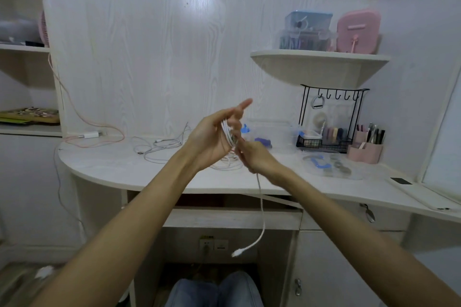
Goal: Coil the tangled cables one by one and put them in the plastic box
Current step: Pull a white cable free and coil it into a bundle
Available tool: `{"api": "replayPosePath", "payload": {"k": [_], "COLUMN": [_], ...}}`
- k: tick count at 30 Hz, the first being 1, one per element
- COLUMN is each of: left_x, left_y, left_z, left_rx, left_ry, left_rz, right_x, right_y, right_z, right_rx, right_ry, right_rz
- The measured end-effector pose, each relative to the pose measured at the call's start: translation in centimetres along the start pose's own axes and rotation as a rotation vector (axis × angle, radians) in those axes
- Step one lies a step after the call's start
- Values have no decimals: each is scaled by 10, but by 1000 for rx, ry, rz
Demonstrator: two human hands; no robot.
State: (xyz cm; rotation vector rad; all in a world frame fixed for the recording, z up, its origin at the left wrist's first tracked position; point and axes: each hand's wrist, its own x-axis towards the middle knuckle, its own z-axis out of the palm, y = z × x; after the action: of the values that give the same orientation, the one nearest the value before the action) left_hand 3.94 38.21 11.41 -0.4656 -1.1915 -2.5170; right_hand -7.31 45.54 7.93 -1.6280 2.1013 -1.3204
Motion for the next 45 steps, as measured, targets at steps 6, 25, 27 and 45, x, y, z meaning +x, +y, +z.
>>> {"api": "replayPosePath", "payload": {"k": [6,25,27,45], "left_x": [16,-12,-13,10], "left_y": [-15,-16,-12,-15], "left_z": [-15,-40,-34,-6], "left_rx": [517,689,541,131], "left_ry": [392,-38,-68,429], "left_rz": [176,-491,-473,304], "right_x": [-23,13,14,-19], "right_y": [-21,-39,-32,-10], "right_z": [23,-97,-100,12], "right_rx": [-330,-494,-401,406], "right_ry": [-117,-270,-286,-268], "right_rz": [-44,-194,-138,261]}}
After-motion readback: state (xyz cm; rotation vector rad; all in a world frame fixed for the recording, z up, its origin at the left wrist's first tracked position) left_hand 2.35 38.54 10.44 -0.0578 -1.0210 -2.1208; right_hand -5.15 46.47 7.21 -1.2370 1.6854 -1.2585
